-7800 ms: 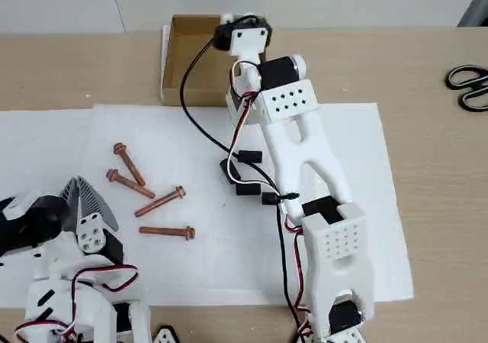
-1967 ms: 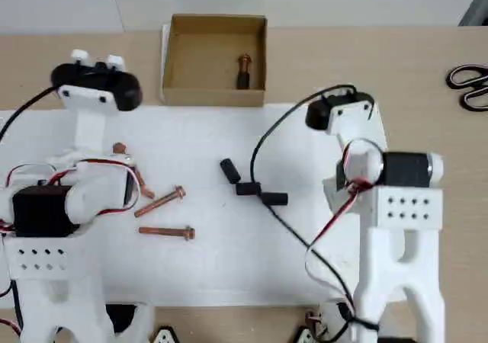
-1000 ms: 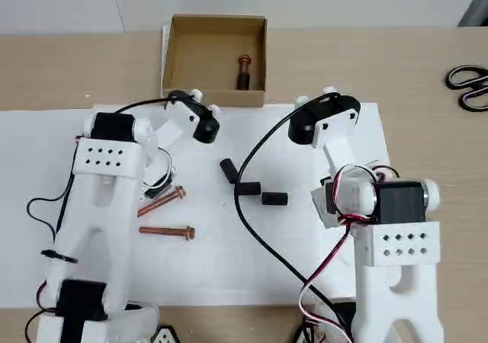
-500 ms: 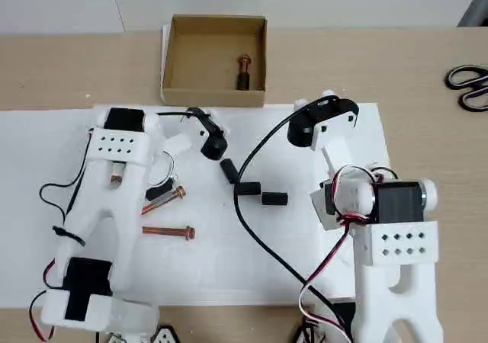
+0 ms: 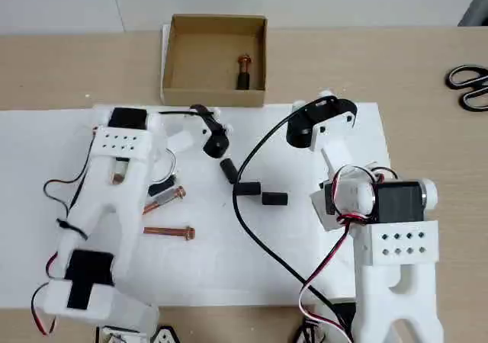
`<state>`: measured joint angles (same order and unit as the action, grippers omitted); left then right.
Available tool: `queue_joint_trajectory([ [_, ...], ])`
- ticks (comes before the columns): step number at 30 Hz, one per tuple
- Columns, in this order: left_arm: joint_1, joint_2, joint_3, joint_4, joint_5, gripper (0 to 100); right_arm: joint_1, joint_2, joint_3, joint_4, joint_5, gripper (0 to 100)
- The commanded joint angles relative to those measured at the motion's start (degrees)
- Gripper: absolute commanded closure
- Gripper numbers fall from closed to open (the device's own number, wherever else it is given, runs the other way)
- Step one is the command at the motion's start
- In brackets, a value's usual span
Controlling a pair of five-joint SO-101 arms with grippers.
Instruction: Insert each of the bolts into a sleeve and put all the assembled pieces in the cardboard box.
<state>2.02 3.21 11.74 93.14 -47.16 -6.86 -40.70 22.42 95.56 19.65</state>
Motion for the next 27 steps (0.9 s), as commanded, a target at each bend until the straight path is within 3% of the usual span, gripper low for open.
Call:
queue_joint_trajectory([
  [1, -0.09, 1.85, -0.48, -1.85, -0.35, 92, 0.13, -0.84, -0.18, -0.92, 0.62, 99.5],
  [27, 1.14, 8.88, -0.40, -7.91, -1.05, 93, 0.13, -0.84, -0.09, -0.92, 0.62, 99.5],
])
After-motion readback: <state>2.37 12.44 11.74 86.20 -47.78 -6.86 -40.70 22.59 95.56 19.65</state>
